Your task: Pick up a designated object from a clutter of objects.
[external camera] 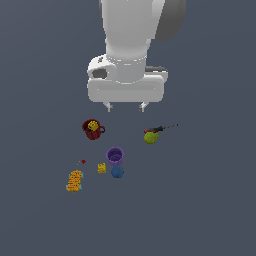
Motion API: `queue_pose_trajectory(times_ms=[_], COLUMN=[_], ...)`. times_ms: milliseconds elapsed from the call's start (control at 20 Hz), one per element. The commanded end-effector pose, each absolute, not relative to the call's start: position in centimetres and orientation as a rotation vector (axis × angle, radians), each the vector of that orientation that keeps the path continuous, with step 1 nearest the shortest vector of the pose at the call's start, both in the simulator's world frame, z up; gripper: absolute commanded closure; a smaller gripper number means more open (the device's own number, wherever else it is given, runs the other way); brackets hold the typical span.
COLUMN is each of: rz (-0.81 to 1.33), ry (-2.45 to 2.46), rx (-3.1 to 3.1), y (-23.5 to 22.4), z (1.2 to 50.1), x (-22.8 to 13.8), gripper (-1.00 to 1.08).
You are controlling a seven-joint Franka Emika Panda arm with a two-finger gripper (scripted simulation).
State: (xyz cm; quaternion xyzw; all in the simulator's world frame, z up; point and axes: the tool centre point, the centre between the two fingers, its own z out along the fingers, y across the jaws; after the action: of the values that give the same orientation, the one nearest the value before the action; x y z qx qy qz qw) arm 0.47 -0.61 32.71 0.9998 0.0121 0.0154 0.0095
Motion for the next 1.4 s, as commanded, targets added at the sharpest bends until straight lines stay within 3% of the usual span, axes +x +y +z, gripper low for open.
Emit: queue_pose_trajectory(times_ms=[0,750,1350], rz=[0.048,0.002,0.002], ry=[0.038,0.019,0.023], rx=[3.122,3.137,3.149], y=[-0.6,-1.8,-5.1], z=[32.7,31.8,28.3], x=[0.5,-0.1,3.2], gripper=[-0.92,-0.92,-0.92])
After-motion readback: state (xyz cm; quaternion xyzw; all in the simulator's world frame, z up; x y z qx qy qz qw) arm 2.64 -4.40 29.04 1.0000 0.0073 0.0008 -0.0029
